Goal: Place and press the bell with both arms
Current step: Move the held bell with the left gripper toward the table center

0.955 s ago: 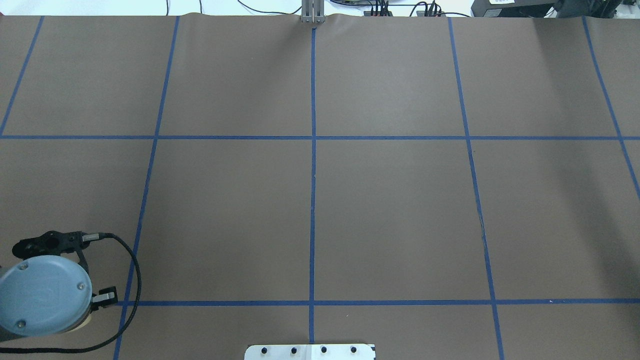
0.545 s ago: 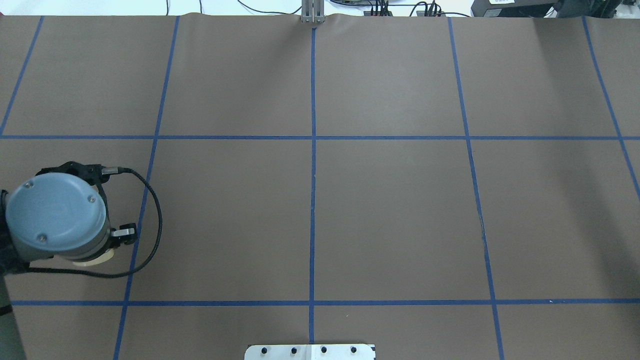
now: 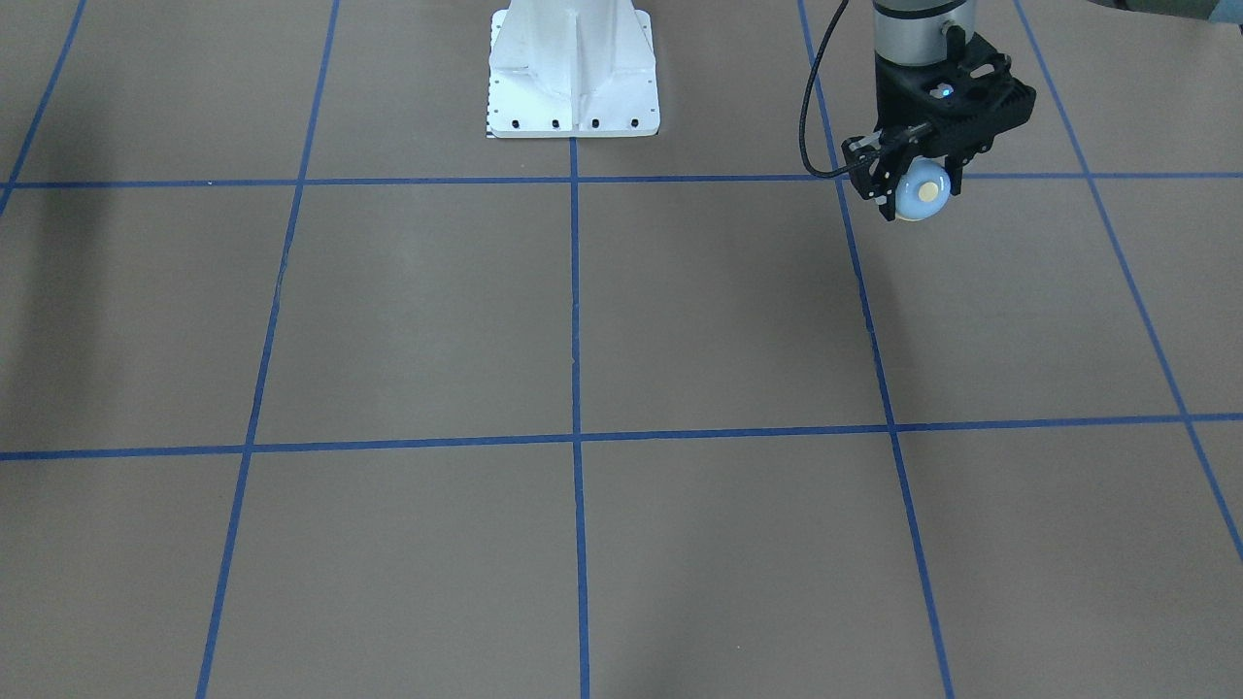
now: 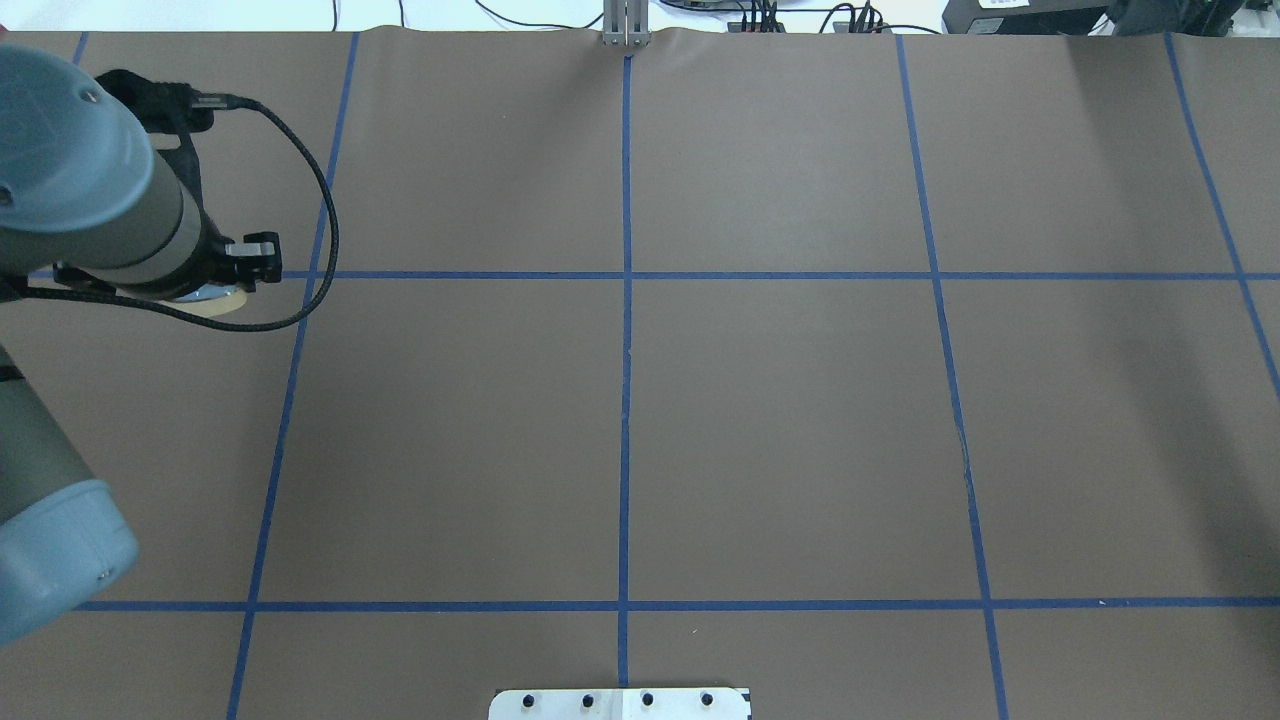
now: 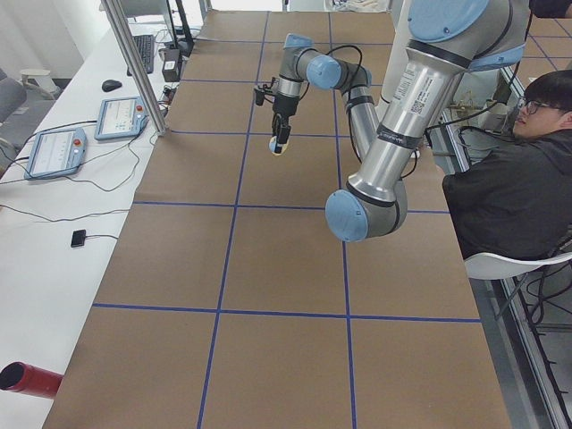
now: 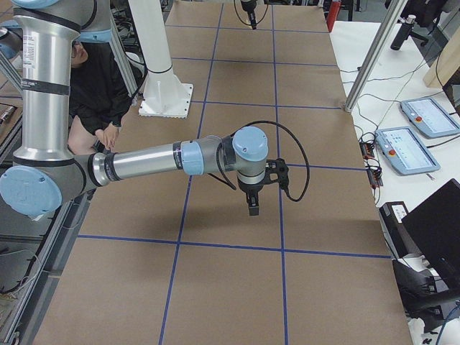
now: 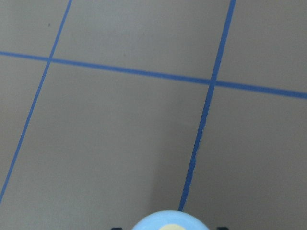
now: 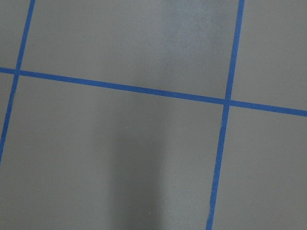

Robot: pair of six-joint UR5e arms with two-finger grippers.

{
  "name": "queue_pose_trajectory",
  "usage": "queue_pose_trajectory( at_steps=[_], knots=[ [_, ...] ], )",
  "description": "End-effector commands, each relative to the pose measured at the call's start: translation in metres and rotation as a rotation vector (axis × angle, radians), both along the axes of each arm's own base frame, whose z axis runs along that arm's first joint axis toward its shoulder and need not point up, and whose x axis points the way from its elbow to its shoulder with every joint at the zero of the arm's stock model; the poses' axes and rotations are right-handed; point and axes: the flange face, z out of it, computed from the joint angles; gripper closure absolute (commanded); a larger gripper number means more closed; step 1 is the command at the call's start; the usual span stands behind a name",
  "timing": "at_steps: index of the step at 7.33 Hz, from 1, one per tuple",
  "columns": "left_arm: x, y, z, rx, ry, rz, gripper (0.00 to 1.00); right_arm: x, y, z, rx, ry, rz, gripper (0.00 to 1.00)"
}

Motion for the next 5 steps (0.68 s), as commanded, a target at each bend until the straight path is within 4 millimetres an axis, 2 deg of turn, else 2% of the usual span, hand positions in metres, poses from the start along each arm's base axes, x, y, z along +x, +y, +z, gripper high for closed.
queue_pose_trajectory(
  at_steps=[1,3,5],
  knots=[
    [0.006,-0.023,-0.023,0.144,0.130,-0.002,1.00,0.000,0.000,0.000,-0.002,-0.003,0.000,0.00],
    [0.029,-0.044,-0.034,0.263,0.245,-0.001,1.00,0.000,0.000,0.001,-0.004,-0.002,-0.001,0.00],
    [0.069,-0.079,-0.036,0.374,0.321,0.025,1.00,0.000,-0.001,0.001,-0.003,-0.003,-0.001,0.00]
  ],
)
